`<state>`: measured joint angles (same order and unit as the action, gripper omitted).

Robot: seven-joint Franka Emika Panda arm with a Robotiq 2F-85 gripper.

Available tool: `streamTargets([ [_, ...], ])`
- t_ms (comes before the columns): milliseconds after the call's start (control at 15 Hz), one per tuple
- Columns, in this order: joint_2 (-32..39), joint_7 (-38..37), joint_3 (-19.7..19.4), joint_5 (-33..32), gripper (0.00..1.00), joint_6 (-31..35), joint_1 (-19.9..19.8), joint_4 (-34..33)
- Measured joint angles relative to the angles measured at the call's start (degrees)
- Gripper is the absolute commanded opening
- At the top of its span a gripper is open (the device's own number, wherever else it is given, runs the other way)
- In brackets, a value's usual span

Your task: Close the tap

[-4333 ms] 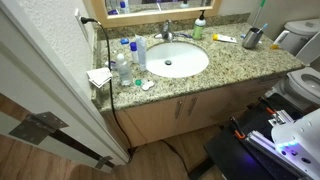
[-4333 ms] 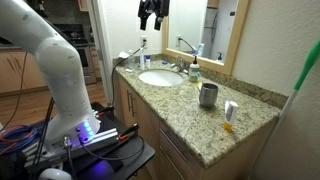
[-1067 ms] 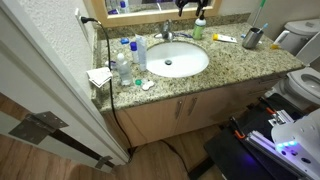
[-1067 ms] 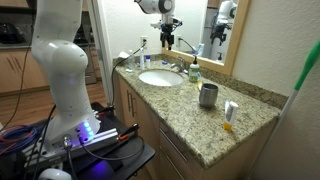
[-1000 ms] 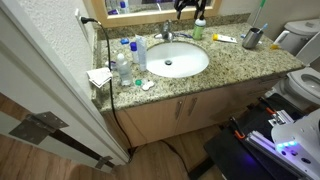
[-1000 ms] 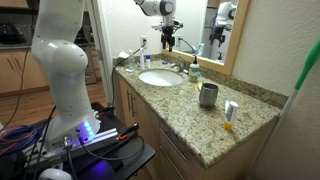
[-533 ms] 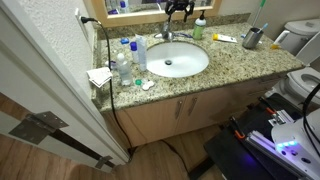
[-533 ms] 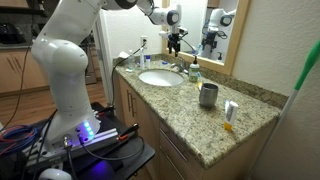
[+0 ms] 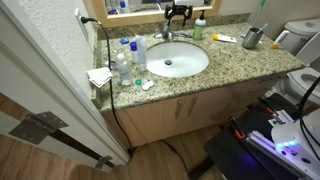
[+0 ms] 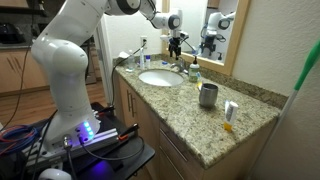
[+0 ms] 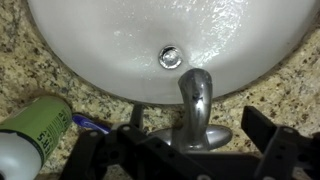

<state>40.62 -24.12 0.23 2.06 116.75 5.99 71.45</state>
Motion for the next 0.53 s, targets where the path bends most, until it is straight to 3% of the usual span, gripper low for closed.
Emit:
streamTargets([
  [267,4.1,-0.4,0.0,0.0,1.0,1.1,0.5,-5.0],
  [333,4.9,-0.6,-0.1,0.0,0.75,1.1,0.5,-6.5],
  [400,5.7,-1.0,-0.2,0.0,0.74,1.1,0.6,-7.8],
  [533,7.0,-1.6,-0.5,0.0,0.6,1.1,0.6,-10.4],
])
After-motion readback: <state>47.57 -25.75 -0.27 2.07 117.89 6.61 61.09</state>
